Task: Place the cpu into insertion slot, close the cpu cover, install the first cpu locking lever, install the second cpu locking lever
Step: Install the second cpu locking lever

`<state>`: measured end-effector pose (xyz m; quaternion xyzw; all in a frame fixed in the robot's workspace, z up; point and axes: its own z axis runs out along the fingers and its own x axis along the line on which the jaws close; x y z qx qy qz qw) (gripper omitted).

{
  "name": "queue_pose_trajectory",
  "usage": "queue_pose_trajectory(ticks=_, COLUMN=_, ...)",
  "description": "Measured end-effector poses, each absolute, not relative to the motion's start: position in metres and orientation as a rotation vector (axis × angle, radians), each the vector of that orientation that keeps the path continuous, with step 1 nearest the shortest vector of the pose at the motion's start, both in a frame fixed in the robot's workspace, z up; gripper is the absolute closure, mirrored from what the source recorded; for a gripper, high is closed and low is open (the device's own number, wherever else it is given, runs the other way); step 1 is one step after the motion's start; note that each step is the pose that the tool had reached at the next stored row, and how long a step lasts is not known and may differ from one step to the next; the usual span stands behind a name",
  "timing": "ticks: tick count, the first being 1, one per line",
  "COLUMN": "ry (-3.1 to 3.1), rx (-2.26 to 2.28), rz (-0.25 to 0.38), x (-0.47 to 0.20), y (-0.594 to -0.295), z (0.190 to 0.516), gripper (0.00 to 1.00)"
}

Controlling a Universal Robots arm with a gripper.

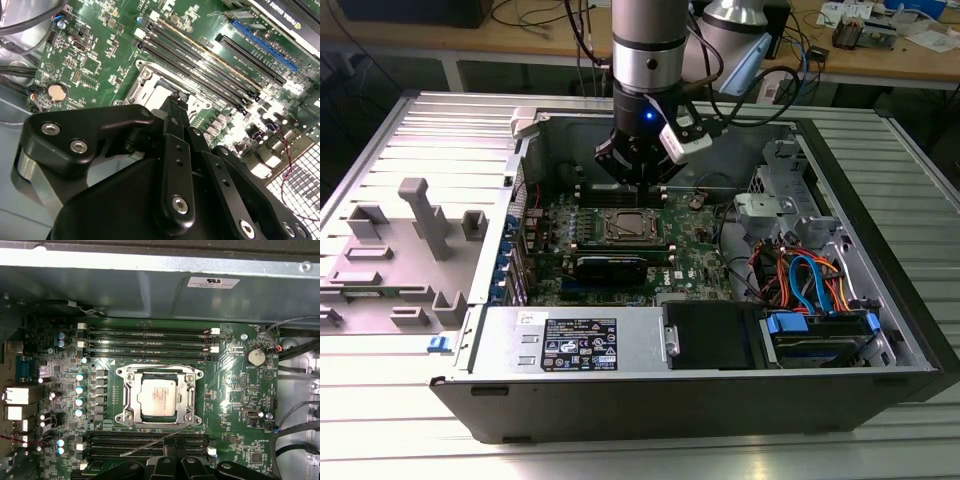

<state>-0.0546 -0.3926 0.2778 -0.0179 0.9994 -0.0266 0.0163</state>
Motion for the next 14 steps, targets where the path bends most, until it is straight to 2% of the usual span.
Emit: queue_pose_trajectory(ticks=14, ry=3.154, rx=-0.058, rz=-0.082, x=-0.056, y=-0.405, z=0.269, gripper=0.89)
